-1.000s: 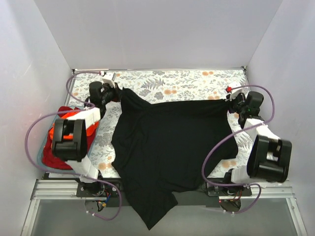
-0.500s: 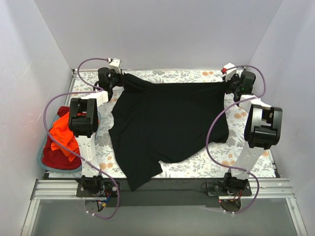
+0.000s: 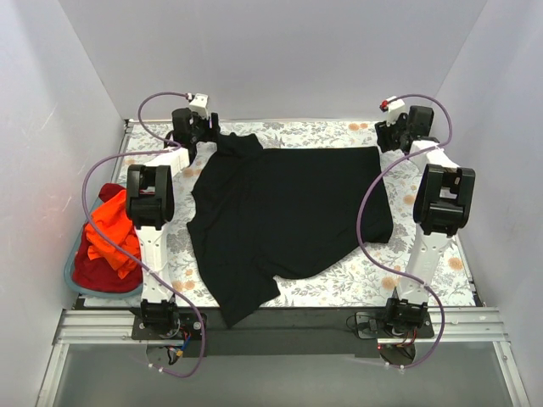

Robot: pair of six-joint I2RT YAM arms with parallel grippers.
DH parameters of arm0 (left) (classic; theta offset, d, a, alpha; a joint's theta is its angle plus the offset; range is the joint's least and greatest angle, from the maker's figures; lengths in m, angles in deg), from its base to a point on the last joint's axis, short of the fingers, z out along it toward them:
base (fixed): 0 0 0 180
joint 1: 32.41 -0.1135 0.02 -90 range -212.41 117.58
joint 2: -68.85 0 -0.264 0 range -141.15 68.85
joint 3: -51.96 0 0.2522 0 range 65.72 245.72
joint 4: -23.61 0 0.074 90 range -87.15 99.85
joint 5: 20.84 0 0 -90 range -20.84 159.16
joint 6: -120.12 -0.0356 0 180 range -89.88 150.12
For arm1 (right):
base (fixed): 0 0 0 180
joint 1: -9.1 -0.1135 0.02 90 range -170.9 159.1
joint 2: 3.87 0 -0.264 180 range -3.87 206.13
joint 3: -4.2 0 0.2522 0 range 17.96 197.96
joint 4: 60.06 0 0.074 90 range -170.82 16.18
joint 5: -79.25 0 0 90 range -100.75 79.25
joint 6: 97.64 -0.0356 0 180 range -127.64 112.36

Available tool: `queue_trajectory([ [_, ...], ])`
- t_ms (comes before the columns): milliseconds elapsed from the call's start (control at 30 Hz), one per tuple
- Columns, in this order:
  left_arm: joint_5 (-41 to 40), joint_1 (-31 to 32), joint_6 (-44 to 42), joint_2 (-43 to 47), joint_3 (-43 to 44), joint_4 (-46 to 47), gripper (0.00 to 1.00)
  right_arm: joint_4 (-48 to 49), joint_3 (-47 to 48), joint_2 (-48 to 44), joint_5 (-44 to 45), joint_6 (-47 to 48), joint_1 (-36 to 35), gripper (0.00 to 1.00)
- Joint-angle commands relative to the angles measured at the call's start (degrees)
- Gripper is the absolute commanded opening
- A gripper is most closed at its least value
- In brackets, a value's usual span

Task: Fold and stack the t-shirts
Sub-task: Flatten the tshirt out

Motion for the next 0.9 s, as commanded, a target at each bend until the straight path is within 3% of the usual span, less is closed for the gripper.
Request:
queue_trajectory([
  [0, -4.2, -0.3, -0.3, 3.2, 4.1, -5.9, 0.63, -11.1, 6.3, -1.4, 2.8, 0.2, 0.2, 0.62],
  [100, 5.6, -0.3, -1.0, 10.8, 2.5, -12.1, 0.67, -28.0, 10.4, -4.8, -5.0, 7.7, 1.6, 0.63],
  [133, 15.3, 0.3, -1.1, 13.7, -0.2, -14.0, 0.68, -38.2, 11.4, -6.3, -6.8, 12.2, 2.3, 0.63],
  [200, 24.9, 1.9, -1.9, 19.1, -4.5, -17.6, 0.71, -46.7, 11.9, -7.8, -9.1, 14.0, 2.8, 0.59],
  [300, 32.7, 11.8, -4.2, 32.7, -16.3, -18.4, 0.71, -56.8, 7.7, -10.1, -13.2, 13.5, 4.5, 0.51],
  [400, 27.4, 21.0, -6.2, 38.3, -25.8, -14.5, 0.70, -64.0, 2.8, -10.8, -19.1, 12.8, 5.5, 0.35],
  [433, 26.1, 26.2, -5.6, 40.1, -27.3, -13.0, 0.70, -65.8, 1.6, -11.4, -20.9, 13.5, 5.7, 0.34],
  [533, 25.6, 33.1, -1.8, 39.5, -28.1, -12.3, 0.70, -67.7, -3.9, -14.2, -21.9, 12.8, 7.2, 0.34],
  [700, 22.1, 35.4, 4.1, 38.4, -28.3, -15.8, 0.71, -72.6, -6.9, -16.8, -20.2, 11.9, 12.8, 0.43],
  [867, 16.4, 34.7, 3.1, 42.7, -31.4, -16.1, 0.72, -75.2, -10.7, -17.0, -21.2, 11.6, 13.3, 0.49],
])
